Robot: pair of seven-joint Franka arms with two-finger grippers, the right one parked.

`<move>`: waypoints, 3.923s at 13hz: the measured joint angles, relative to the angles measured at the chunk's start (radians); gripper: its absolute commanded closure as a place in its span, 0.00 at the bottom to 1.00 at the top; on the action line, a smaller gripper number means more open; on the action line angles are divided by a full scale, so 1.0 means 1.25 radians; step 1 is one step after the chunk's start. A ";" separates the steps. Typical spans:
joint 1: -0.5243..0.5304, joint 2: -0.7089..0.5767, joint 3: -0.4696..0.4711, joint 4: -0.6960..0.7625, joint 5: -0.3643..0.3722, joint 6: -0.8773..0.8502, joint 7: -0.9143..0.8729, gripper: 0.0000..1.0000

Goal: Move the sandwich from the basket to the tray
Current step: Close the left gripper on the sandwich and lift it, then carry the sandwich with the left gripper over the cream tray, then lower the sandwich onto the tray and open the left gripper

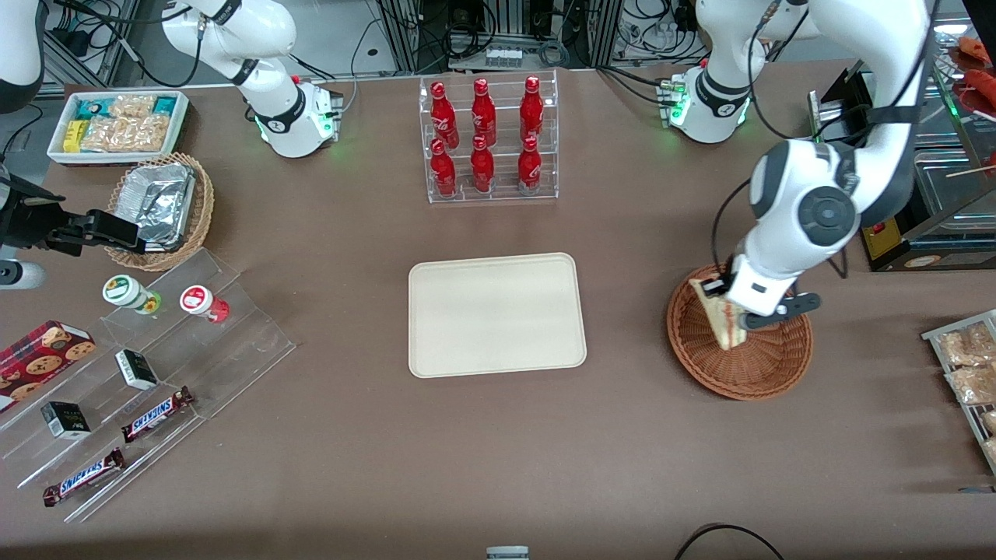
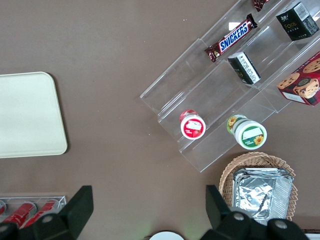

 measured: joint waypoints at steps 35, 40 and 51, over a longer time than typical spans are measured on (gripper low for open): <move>-0.414 0.483 0.001 0.538 -0.062 -0.028 -0.245 1.00; -0.414 0.493 0.001 0.538 -0.042 -0.016 -0.287 0.91; -0.414 0.494 0.001 0.586 -0.034 -0.024 -0.296 0.00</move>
